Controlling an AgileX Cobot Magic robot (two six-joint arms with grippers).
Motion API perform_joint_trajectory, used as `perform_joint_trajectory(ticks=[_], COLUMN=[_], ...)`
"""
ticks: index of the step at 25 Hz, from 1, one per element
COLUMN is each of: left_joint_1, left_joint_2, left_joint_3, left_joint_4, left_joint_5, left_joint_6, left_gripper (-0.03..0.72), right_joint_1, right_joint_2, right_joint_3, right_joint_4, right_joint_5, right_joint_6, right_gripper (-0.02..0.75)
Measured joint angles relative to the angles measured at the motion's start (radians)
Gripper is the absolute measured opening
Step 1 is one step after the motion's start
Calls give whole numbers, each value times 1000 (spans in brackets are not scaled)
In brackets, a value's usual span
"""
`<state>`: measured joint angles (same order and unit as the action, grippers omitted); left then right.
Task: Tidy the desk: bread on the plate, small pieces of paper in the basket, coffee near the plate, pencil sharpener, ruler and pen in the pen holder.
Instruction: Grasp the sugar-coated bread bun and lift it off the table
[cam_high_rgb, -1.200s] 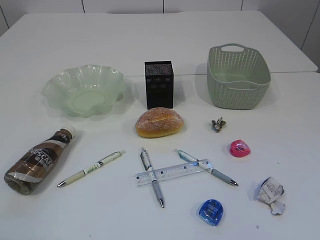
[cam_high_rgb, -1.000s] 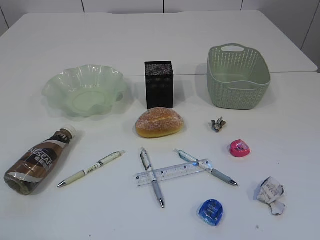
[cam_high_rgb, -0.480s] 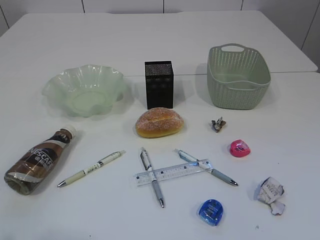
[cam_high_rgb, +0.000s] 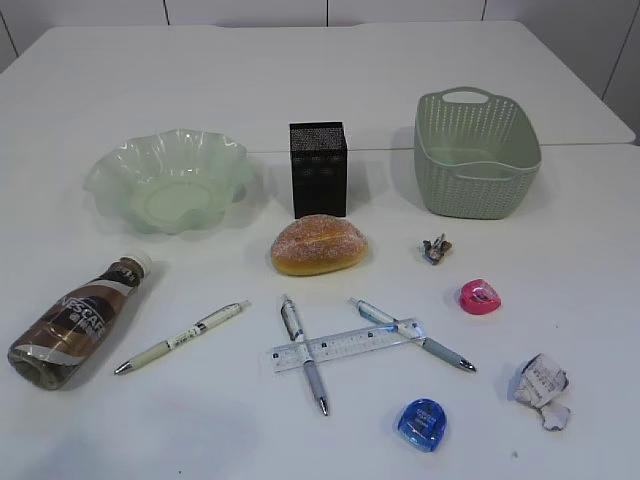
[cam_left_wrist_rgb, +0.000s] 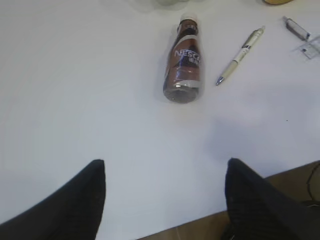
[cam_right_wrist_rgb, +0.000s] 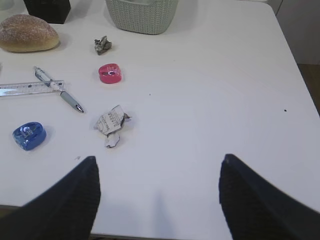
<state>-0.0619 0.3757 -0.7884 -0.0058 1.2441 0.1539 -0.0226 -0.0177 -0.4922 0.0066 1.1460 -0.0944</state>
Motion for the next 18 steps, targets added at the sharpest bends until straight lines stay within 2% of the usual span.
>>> perform_joint_trajectory(ticks=[18], left_joint_1=[0], left_joint_2=[363], left_joint_3=[-294], left_joint_4=[-46], left_joint_5=[19], left_joint_6=[12], left_gripper=[527], right_joint_1=[0], right_joint_2=[0], right_joint_3=[0], right_joint_4=[0], right_joint_5=[0], right_joint_6=[0], right_gripper=[575])
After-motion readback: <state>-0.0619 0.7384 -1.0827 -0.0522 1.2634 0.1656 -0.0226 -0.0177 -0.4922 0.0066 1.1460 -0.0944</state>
